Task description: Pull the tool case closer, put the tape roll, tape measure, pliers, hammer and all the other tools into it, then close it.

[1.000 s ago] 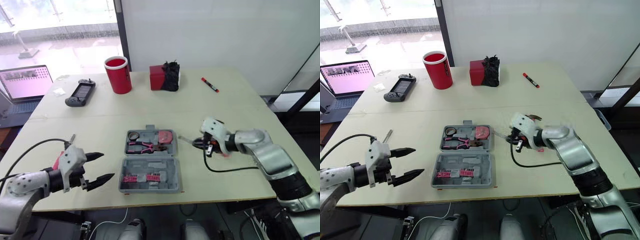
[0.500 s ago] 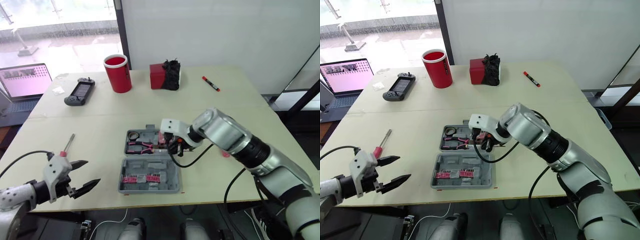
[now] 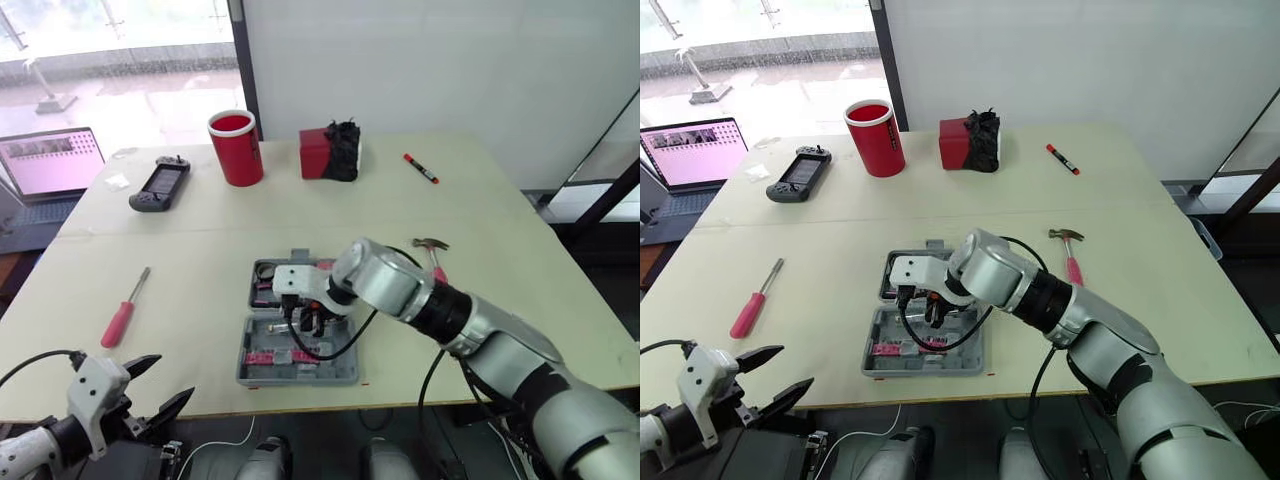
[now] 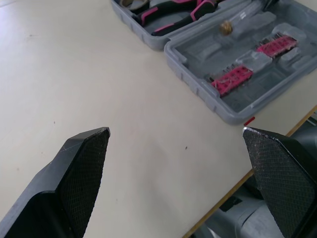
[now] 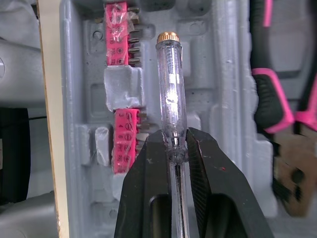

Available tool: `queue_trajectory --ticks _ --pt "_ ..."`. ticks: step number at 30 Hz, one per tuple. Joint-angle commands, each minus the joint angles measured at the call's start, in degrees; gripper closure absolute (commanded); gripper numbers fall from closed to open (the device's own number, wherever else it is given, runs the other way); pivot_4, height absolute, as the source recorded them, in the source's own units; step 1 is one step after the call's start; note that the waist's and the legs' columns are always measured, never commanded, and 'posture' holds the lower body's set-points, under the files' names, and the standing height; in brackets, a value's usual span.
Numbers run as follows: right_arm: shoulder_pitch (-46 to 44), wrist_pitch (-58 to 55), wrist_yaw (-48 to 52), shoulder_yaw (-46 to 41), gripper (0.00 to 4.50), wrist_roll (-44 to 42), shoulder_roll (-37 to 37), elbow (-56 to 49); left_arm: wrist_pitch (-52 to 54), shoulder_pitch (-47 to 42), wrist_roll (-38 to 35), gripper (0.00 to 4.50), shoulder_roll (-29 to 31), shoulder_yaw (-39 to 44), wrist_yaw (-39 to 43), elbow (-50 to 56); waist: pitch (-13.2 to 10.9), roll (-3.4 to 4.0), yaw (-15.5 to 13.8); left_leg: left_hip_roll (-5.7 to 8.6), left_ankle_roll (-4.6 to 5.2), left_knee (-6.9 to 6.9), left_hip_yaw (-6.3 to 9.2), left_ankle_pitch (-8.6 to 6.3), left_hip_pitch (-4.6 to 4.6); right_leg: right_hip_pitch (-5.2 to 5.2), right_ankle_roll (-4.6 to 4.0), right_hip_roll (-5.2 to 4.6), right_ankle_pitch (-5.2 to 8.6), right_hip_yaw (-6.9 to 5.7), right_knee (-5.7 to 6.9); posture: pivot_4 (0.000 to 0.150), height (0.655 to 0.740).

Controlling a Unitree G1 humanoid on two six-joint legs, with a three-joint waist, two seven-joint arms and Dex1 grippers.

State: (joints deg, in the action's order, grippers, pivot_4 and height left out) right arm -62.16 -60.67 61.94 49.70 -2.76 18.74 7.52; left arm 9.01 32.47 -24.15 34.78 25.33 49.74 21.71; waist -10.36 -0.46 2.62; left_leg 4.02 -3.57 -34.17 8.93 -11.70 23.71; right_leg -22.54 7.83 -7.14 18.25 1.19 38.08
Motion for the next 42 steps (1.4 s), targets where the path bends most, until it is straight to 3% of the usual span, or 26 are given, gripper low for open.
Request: queue_trajectory --ticks 1,17,30,33,42 --pt "-2.08 2.9 -0.35 0.14 4.48 1.53 -2.53 3.26 -0.65 0.52 0.3 0.0 -0.2 0.3 -0.73 2.06 0.0 0.0 0.07 -0.01 0.0 0.01 0.01 0.0 0.0 0.02 -0.02 0.0 -0.01 0.02 0.02 0.15 0.74" --pt "-4.48 14.05 -3.43 -3.16 4.48 7.46 -14.52 26.13 0.35 -0.06 -0.01 0.0 -0.31 -0.77 -2.48 3.58 -0.01 0.02 0.29 -0.09 -0.01 0.03 -0.02 0.0 -0.03 -0.1 -0.09 0.15 -0.05 0.04 0.04 0.15 0.74" --pt "-4.42 16.66 -3.33 -5.57 4.48 10.23 -16.05 26.52 0.55 -0.64 0.48 0.0 0.12 -1.75 -2.32 2.94 -0.01 0.02 0.6 -0.48 -0.1 0.04 -0.31 0.05 -0.04 -0.12 -0.29 0.44 -0.18 0.05 0.03 0.15 0.74" --pt "-3.9 16.2 -1.75 -4.68 3.06 11.1 -14.0 22.4 0.66 -1.24 0.45 0.0 0.3 -2.14 -2.17 2.48 -0.01 0.03 0.75 -0.52 -0.11 0.04 -0.36 0.06 -0.04 -0.12 -0.31 0.46 -0.2 0.06 0.04 0.15 0.74" --pt "-1.62 10.64 0.83 -7.61 3.06 9.16 -8.45 6.62 0.57 -3.33 0.59 0.0 0.9 -3.01 -1.17 0.64 -0.01 0.02 1.11 -0.6 -0.12 0.09 -0.48 0.06 -0.04 -0.08 -0.33 0.51 -0.21 0.12 0.06 0.15 0.74"
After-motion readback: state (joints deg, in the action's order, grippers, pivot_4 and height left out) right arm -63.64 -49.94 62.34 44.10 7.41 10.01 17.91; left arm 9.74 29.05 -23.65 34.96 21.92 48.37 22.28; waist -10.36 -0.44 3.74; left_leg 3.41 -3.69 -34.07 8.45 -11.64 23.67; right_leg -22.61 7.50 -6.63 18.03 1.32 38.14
